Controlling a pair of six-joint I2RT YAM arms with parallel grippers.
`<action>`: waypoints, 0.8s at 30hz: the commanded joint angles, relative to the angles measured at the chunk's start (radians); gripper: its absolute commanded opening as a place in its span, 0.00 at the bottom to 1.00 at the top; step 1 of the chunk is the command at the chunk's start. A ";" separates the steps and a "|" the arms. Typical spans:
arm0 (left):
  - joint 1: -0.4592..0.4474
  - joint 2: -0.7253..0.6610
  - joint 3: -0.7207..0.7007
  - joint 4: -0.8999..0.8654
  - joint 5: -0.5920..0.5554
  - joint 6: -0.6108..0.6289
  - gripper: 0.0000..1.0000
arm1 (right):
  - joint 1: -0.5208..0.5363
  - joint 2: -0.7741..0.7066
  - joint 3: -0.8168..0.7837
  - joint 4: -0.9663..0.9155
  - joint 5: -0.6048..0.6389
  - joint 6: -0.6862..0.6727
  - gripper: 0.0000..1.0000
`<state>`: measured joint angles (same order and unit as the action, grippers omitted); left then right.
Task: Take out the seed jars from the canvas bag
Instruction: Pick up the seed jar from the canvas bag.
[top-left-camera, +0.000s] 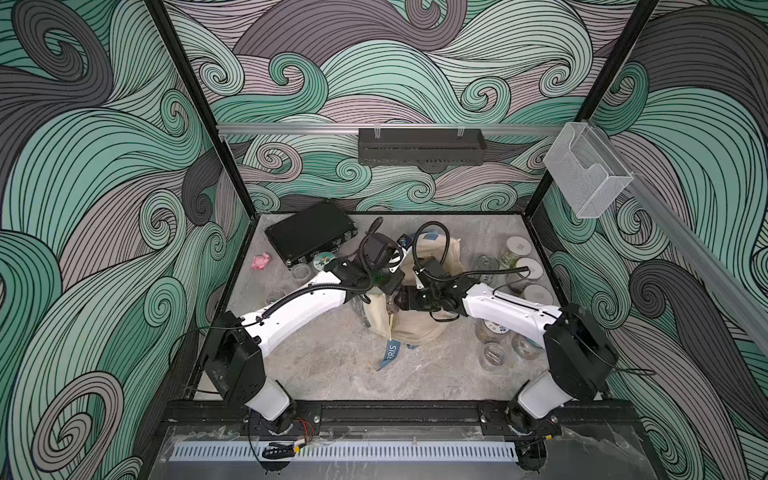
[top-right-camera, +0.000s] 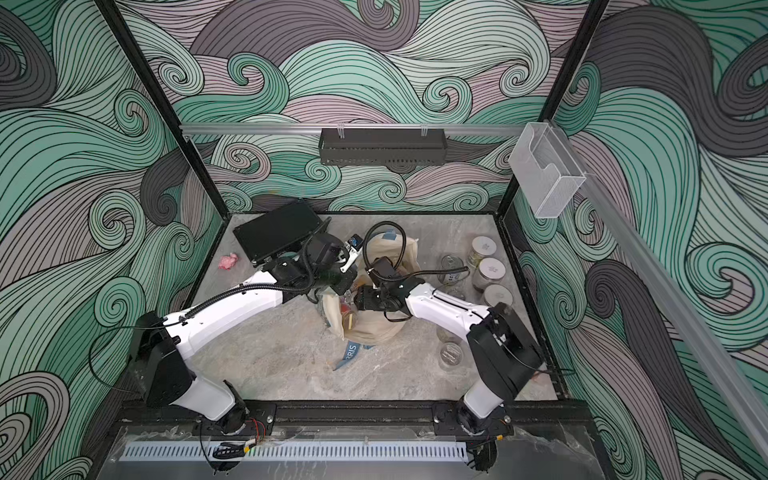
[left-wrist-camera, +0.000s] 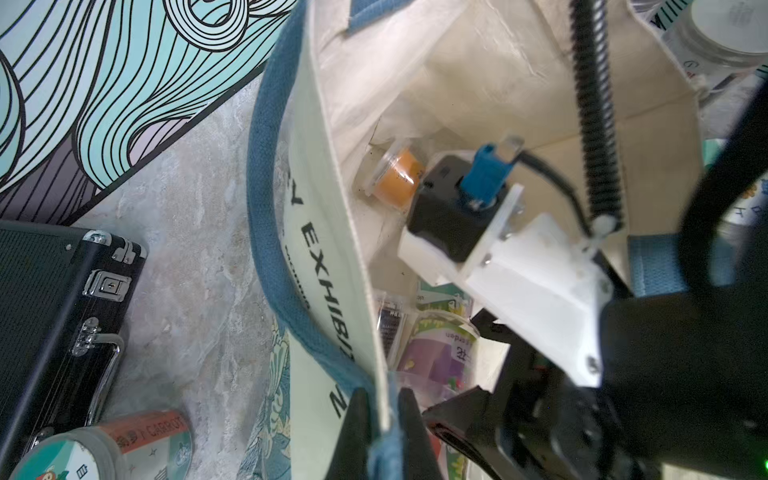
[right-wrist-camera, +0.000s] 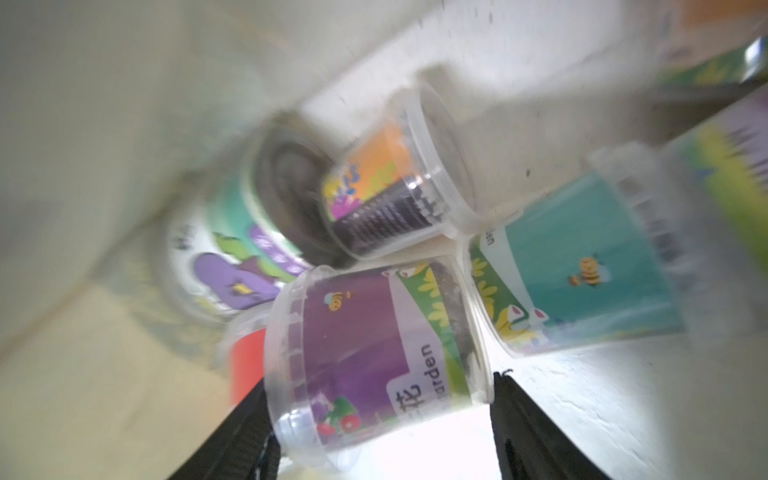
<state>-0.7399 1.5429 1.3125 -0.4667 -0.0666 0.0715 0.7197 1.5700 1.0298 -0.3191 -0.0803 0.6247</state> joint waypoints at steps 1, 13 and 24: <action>0.027 -0.001 0.038 -0.003 0.018 -0.037 0.00 | 0.002 -0.068 -0.017 -0.008 0.034 0.006 0.71; 0.190 0.075 0.103 -0.036 0.162 -0.171 0.00 | -0.051 -0.240 -0.017 -0.017 -0.074 0.069 0.70; 0.470 0.226 0.201 -0.085 0.407 -0.313 0.09 | -0.129 -0.390 -0.021 -0.010 -0.293 0.173 0.70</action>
<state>-0.3378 1.7344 1.4616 -0.5045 0.2581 -0.1772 0.6056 1.2003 1.0187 -0.3370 -0.2802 0.7544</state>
